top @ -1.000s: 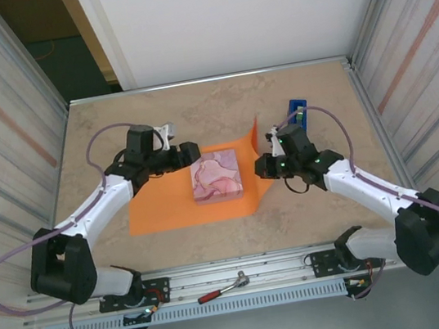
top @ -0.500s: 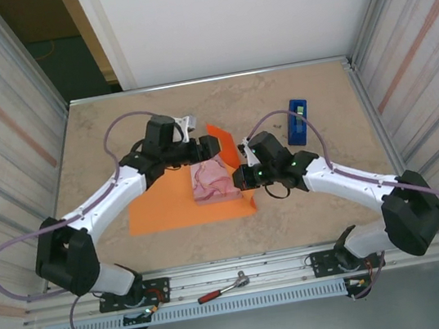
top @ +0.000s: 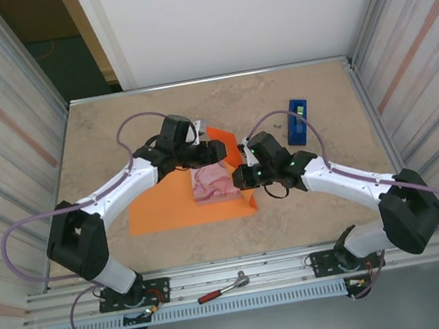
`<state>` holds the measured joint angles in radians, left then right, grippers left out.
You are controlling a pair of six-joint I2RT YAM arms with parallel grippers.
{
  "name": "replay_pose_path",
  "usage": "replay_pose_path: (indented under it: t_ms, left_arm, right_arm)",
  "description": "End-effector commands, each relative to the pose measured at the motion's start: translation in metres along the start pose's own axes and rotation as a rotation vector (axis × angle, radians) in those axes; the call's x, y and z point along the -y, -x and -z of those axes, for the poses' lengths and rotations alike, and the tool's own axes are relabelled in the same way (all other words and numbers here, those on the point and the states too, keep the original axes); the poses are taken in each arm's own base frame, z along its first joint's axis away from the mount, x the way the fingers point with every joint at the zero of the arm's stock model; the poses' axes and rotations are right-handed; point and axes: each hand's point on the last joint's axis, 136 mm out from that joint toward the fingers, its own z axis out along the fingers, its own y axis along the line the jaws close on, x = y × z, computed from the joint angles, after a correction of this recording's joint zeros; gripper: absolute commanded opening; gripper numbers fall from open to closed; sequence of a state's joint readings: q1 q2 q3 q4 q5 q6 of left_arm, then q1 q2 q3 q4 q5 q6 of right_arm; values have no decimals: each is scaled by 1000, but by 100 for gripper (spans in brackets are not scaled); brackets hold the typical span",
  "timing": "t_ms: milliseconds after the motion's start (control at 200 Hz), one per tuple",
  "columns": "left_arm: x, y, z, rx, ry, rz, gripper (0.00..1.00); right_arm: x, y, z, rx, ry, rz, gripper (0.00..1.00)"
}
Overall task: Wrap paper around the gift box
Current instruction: First fold the wrapping paper around the gift box.
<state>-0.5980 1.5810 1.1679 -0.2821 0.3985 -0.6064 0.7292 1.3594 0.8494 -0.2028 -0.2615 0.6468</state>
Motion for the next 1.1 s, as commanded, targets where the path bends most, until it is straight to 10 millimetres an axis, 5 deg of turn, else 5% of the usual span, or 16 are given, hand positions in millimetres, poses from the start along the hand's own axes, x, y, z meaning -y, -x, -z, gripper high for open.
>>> replay_pose_path:
  t_ms: [0,140,276,306,376,411,616,847,1092]
  left_arm:
    - [6,3,-2,-10,6,-11,58]
    - [3,0,-8,-32,13,-17,52]
    - [2,0,-12,-42,9,-33,30]
    - [2,0,-13,-44,7,-41,23]
    - [0,1,-13,-48,10,-54,1]
    - [-1,2,-12,-47,9,-57,0]
    - [-18,-1,4,-31,5,-83,0]
    - [-40,-13,18,-12,40,-81,0]
    - [-55,-20,16,-10,91,-66,0]
  right_arm:
    - [-12,10,-1,22,24,-6,6]
    - [-14,11,-1,24,28,-2,6]
    - [-16,12,1,22,35,2,9]
    - [-17,12,1,19,40,3,13]
    - [-23,15,6,19,67,12,47]
    - [-24,20,11,33,82,2,58]
    - [-4,48,40,135,124,-108,73]
    - [8,57,27,127,95,-148,70]
    - [-5,61,-14,54,101,-122,44]
